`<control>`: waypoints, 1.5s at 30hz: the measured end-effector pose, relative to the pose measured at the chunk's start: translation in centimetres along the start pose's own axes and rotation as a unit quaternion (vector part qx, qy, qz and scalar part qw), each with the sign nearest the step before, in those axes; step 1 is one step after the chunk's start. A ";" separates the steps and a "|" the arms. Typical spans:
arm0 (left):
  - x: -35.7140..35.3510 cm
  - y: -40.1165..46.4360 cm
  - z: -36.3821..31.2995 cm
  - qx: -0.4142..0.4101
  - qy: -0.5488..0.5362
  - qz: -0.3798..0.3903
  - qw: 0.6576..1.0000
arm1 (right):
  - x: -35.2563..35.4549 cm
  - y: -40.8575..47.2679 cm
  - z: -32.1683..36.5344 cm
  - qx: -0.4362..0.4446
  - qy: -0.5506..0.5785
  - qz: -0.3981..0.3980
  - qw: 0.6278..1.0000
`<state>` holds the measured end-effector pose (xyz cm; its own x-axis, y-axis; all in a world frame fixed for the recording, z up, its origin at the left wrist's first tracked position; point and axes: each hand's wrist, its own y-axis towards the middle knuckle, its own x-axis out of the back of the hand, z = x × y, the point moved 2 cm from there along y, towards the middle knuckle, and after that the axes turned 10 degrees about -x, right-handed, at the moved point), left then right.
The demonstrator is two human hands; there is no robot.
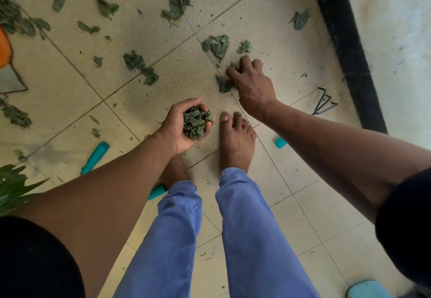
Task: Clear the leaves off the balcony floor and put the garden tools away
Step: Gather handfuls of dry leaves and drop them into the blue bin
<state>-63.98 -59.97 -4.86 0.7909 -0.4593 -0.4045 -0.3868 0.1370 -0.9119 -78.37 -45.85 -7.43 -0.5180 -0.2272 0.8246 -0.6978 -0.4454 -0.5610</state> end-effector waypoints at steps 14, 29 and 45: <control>-2.3 -0.2 1.0 -0.026 -0.067 -0.005 0.997 | 1.1 -0.8 -1.0 -0.104 0.247 -0.071 0.961; -3.9 -5.2 -2.2 -0.108 -0.138 0.049 0.983 | 9.5 -9.0 12.3 0.077 0.223 -0.129 0.963; -3.4 -7.7 -3.1 -0.194 -0.050 -0.029 0.979 | 10.6 -10.4 13.7 0.082 0.241 -0.055 0.966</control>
<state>-65.20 -62.21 3.72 0.8512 -0.3664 -0.3757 -0.4766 -0.2400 -0.8457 -69.80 -55.50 8.12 -0.6423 0.2406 0.7277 -0.6947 -0.5839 -0.4201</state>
